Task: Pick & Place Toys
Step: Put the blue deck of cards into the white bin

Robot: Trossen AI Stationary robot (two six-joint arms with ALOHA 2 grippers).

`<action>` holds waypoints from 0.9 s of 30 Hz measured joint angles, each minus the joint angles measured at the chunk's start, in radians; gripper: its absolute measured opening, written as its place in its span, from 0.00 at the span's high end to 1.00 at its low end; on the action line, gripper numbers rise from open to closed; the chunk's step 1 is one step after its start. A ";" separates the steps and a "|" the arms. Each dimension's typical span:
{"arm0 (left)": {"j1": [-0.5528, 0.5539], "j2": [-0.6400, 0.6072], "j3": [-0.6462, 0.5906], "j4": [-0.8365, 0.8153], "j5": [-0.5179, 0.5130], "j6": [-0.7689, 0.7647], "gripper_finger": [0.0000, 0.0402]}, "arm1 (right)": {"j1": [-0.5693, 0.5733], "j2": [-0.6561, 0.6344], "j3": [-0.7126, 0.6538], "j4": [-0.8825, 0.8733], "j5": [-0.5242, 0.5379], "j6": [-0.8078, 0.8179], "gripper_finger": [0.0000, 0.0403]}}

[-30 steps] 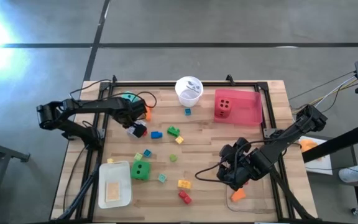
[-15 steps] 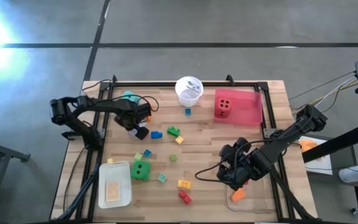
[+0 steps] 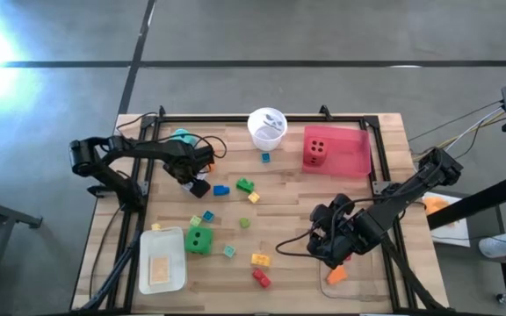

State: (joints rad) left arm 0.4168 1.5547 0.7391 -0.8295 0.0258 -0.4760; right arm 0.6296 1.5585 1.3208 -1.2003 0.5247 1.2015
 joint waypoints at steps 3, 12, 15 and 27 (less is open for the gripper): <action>0.000 0.000 0.000 -0.002 0.000 -0.022 0.24 | 0.000 0.000 -0.001 0.001 0.000 0.002 0.19; 0.001 -0.019 0.000 -0.069 0.013 -0.105 0.24 | 0.000 0.000 -0.001 0.000 0.014 -0.001 0.19; -0.002 -0.057 -0.001 -0.124 0.019 -0.170 0.24 | 0.000 0.000 -0.001 -0.002 0.035 -0.002 0.19; -0.157 -0.349 0.055 -0.301 0.032 -0.564 0.24 | -0.009 0.000 -0.023 -0.011 0.111 -0.081 0.19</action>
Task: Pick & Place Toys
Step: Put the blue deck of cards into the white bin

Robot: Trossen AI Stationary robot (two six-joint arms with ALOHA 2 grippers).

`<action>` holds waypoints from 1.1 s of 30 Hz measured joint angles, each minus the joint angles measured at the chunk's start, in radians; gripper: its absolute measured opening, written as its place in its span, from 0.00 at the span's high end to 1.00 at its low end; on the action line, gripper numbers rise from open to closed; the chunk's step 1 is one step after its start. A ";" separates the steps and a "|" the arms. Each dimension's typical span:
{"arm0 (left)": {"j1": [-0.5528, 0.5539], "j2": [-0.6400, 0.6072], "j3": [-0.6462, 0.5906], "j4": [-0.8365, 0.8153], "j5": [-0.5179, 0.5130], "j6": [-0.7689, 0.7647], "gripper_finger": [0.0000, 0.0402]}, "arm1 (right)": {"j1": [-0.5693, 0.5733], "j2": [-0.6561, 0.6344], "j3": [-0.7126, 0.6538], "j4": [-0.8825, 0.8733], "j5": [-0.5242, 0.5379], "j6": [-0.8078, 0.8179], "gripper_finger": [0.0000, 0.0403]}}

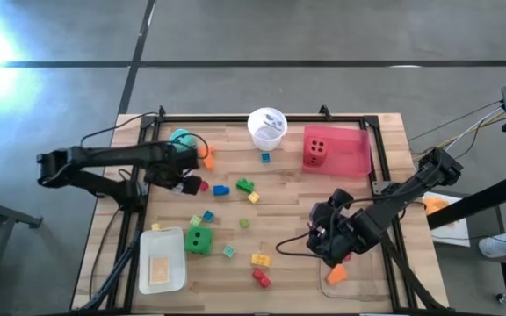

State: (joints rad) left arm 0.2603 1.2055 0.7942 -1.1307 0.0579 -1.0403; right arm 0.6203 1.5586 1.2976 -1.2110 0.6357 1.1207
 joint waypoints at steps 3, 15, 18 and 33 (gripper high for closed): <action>-0.088 -0.035 0.048 -0.059 0.002 -0.093 0.24 | -0.012 0.000 -0.006 -0.001 -0.001 0.034 0.19; -0.548 -0.030 0.215 -0.116 -0.005 -0.426 0.24 | -0.013 0.000 -0.006 0.012 -0.006 0.164 0.19; -0.679 -0.017 0.234 -0.116 -0.005 -0.550 0.24 | -0.013 0.000 -0.005 0.021 -0.015 0.184 0.19; -1.108 0.165 0.375 -0.098 0.000 -1.100 0.24 | -0.013 0.000 -0.004 0.094 -0.042 0.242 0.19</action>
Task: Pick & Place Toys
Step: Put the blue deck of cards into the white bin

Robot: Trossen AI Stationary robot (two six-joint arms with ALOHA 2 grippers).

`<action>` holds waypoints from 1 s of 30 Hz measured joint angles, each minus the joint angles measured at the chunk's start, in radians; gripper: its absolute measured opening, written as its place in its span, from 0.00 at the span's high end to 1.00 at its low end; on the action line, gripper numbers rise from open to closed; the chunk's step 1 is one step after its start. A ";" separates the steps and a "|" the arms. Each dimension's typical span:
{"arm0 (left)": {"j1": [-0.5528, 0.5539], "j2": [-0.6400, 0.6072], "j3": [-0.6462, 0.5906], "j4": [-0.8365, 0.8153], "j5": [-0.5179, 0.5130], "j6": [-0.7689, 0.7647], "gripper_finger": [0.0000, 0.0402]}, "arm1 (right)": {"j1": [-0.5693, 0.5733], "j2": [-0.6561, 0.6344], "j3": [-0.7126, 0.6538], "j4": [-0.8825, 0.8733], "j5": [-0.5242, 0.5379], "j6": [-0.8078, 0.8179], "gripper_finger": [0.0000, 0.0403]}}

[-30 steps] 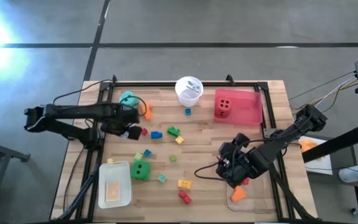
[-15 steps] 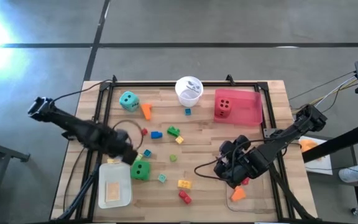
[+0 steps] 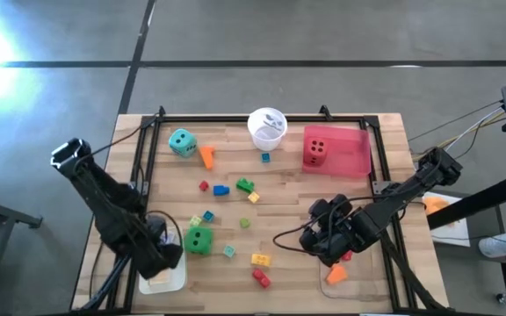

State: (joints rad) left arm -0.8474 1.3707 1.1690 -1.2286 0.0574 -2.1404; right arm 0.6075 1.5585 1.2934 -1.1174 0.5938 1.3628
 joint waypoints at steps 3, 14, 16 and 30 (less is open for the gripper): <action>-0.014 0.062 0.029 0.018 0.006 -0.018 0.24 | 0.000 0.000 0.000 0.013 0.000 0.000 0.19; -0.033 0.226 0.014 0.214 0.075 -0.048 0.24 | 0.001 0.000 0.000 0.033 0.000 -0.005 0.19; -0.038 0.236 0.010 0.207 0.083 -0.080 0.24 | 0.001 0.000 0.000 0.033 0.000 -0.009 0.19; -0.073 0.210 -0.062 0.217 0.069 -0.242 0.24 | 0.001 0.000 0.001 0.044 0.000 -0.012 0.19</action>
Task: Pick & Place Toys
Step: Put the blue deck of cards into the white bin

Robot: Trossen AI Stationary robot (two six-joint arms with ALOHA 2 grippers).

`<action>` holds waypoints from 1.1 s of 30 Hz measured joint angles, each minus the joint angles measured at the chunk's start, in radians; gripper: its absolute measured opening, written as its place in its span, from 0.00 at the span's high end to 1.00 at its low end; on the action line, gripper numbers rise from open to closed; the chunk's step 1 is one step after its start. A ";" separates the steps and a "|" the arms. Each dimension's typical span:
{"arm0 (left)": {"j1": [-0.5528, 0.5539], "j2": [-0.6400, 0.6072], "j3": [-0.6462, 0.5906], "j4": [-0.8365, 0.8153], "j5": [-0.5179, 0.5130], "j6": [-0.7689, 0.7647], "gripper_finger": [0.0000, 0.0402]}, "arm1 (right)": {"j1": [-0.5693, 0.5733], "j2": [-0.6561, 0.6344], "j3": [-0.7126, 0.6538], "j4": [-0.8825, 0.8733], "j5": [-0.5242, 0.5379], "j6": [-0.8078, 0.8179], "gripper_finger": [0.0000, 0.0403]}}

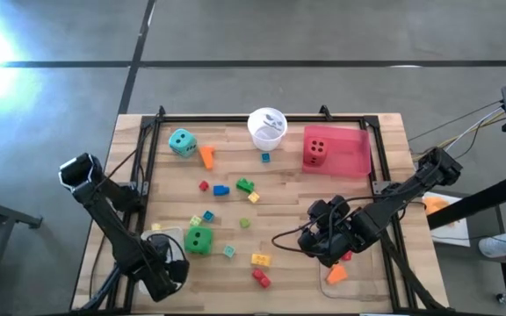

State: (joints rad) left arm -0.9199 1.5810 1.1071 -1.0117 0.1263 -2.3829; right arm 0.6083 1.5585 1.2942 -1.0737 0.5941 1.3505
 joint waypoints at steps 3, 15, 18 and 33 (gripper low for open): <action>0.000 0.000 -0.063 0.095 -0.003 -0.008 0.24 | 0.000 0.000 0.000 0.005 0.000 0.000 0.19; -0.002 -0.008 -0.189 0.230 -0.032 -0.026 0.24 | 0.000 0.000 0.000 0.011 0.000 0.000 0.19; -0.002 -0.008 -0.216 0.274 -0.033 -0.026 0.24 | 0.000 0.000 0.000 0.011 0.000 0.000 0.19; -0.002 -0.011 -0.245 0.315 -0.020 -0.015 0.22 | 0.000 0.000 0.000 0.014 0.000 -0.019 0.19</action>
State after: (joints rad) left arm -0.9215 1.5700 0.8623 -0.6970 0.1063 -2.3975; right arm 0.6083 1.5585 1.2942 -1.0592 0.5938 1.3319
